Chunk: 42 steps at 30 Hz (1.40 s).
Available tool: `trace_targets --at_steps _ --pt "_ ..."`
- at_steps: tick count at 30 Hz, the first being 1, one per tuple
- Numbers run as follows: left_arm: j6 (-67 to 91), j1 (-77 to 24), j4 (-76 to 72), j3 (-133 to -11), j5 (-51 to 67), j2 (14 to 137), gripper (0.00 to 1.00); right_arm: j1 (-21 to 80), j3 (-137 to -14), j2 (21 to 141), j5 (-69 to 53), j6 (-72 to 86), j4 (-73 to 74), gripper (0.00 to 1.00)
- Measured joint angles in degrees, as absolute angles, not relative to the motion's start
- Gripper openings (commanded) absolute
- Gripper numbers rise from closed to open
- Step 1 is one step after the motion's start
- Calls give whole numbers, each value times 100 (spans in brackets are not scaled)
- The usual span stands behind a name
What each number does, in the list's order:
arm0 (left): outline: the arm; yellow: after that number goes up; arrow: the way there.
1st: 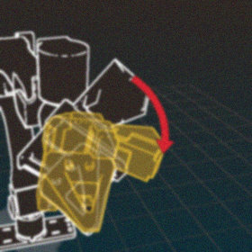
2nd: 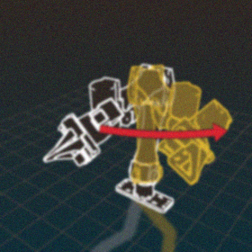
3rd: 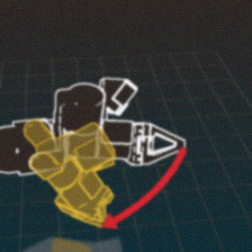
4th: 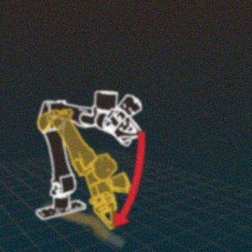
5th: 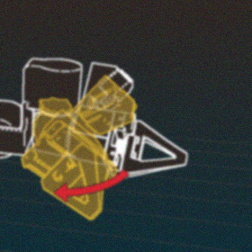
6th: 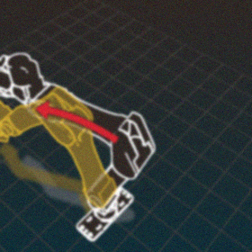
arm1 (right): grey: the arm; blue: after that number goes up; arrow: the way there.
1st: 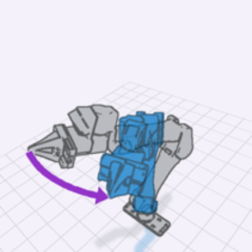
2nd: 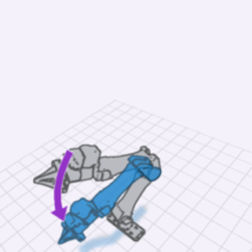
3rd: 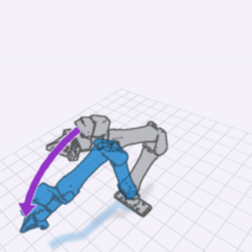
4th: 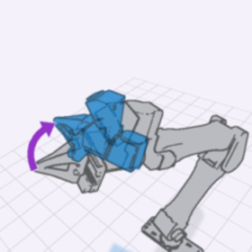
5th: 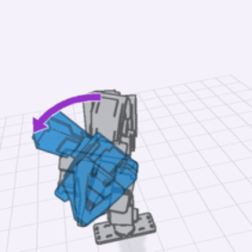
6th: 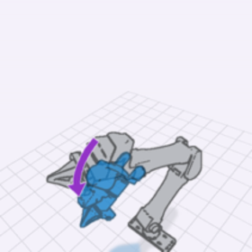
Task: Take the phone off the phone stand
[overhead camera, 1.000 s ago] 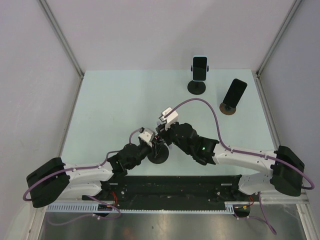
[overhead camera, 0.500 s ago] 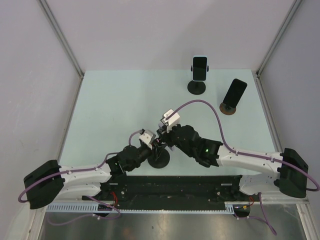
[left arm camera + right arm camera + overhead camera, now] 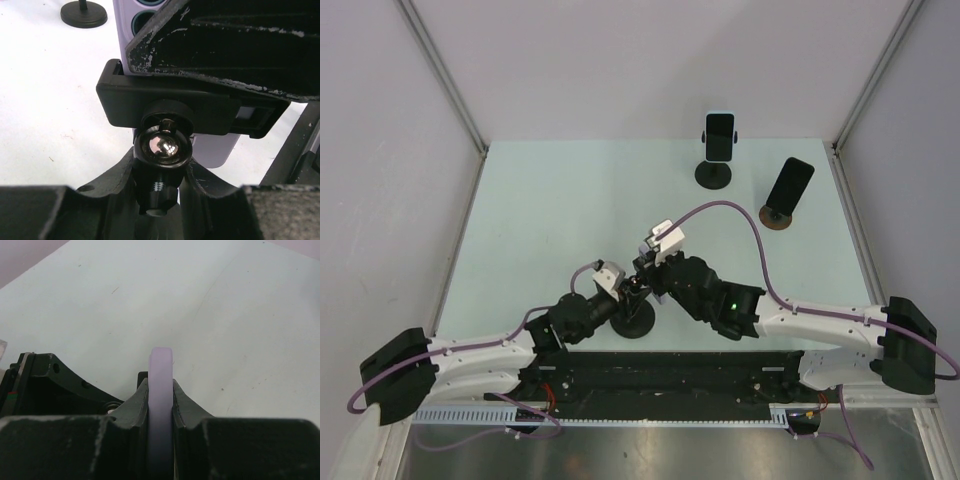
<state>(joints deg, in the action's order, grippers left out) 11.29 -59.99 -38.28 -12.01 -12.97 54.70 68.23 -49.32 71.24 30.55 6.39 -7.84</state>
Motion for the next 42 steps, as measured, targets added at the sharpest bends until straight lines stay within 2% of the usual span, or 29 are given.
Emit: trace_targets --at_steps 11,16,17,18,20,21,24,27,32,42 --pt "1055 -6031 -3887 -1103 -1479 5422 0 6851 -4932 7332 3437 891 -1000 0" --pt "1055 -6064 -3887 -1092 -1656 5476 2 6694 -4930 7437 3146 906 -1116 0" --pt "1048 -6064 -3887 -1092 -1682 5476 12 6646 -4928 7441 3013 871 -1144 0" --pt "1031 -6064 -3892 -1092 -1706 5476 34 6608 -4921 7441 2880 801 -1186 0" --pt "978 -6071 -3894 -1092 -1750 5470 52 6556 -4919 7441 2659 672 -1232 0" --pt "926 -6071 -3896 -1092 -1750 5459 65 6523 -4919 7441 2539 580 -1240 0" --pt "773 -6062 -3992 -1090 -1728 5312 81 6351 -4875 7439 2362 266 -1238 0" --pt "692 -6016 -4108 -1090 -1608 5210 87 6252 -4873 7435 2226 32 -1247 0" --pt "696 -5848 -3988 -1109 -1415 5201 88 6248 -4873 7435 1933 -266 -1253 0" --pt "753 -5308 -2908 -1879 -945 5540 74 6289 -4873 7424 1584 -661 -1247 0"
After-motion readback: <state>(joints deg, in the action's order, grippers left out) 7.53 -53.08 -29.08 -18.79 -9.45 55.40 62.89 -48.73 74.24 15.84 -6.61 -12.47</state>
